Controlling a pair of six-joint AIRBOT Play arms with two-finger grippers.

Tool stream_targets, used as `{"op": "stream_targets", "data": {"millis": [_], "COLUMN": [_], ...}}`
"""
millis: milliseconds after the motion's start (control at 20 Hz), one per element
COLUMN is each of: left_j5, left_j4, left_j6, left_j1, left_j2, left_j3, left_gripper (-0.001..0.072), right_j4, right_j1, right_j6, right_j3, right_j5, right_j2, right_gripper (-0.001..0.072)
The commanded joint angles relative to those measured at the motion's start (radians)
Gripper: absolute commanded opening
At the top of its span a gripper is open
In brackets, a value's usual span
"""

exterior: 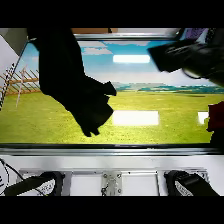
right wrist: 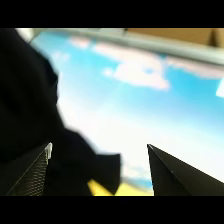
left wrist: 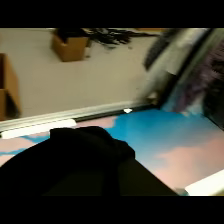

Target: Fold the clothes and pants, and hang the long-sleeved shirts on hangers.

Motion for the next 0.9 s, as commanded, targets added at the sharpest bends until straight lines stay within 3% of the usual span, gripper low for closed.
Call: {"op": "stream_targets", "data": {"millis": [0,150,250,300,350,450,550,700,850], "left_j5": [-0.169,-0.348,-0.338,-0.319,-0.282,-0.257,-0.253,-0.234,-0.168], "left_j4": [-0.014,0.215,0.280,0.309,0.379,0.564,0.627,0.554,0.419], "left_j6": [0.111,0.045,-0.121,-0.144,-0.196,-0.368,-0.497,-0.583,-0.608], "left_j1": [-0.285,-0.586,-0.766,-0.833,-0.882,-0.893,-0.826,-0.703,-0.632], "left_j2": [0.033,0.066,0.079,0.079,0.079,0.079,0.079,0.057,-0.013], "left_j3": [-0.164,-0.384,-0.554,-0.622,-0.675,-0.691,-0.681,-0.731,-0.836], "left_gripper": [0.0022,0.0022,0.0064,0.0401,0.0653,0.0650,0.0650,0.0650,0.0651], "right_j4": [-0.015,-0.014,-0.015,-0.015,-0.015,-0.036,-0.037,-0.037,-0.030], "right_j1": [-0.154,-0.276,-0.330,-0.345,-0.354,-0.353,-0.353,-0.352,-0.352], "right_j6": [0.020,0.020,0.019,0.019,0.018,-0.003,-0.042,-0.067,-0.066], "right_j3": [0.000,0.000,0.000,0.000,0.000,0.000,-0.001,-0.027,-0.127], "right_j5": [-0.101,-0.069,-0.024,0.002,0.032,0.088,0.164,0.298,0.318], "right_j2": [0.072,0.110,0.120,0.120,0.119,0.117,0.116,0.101,0.094], "right_gripper": [0.0657,0.0658,0.0657,0.0658,0.0658,0.0658,0.0658,0.0657,0.0657]}}
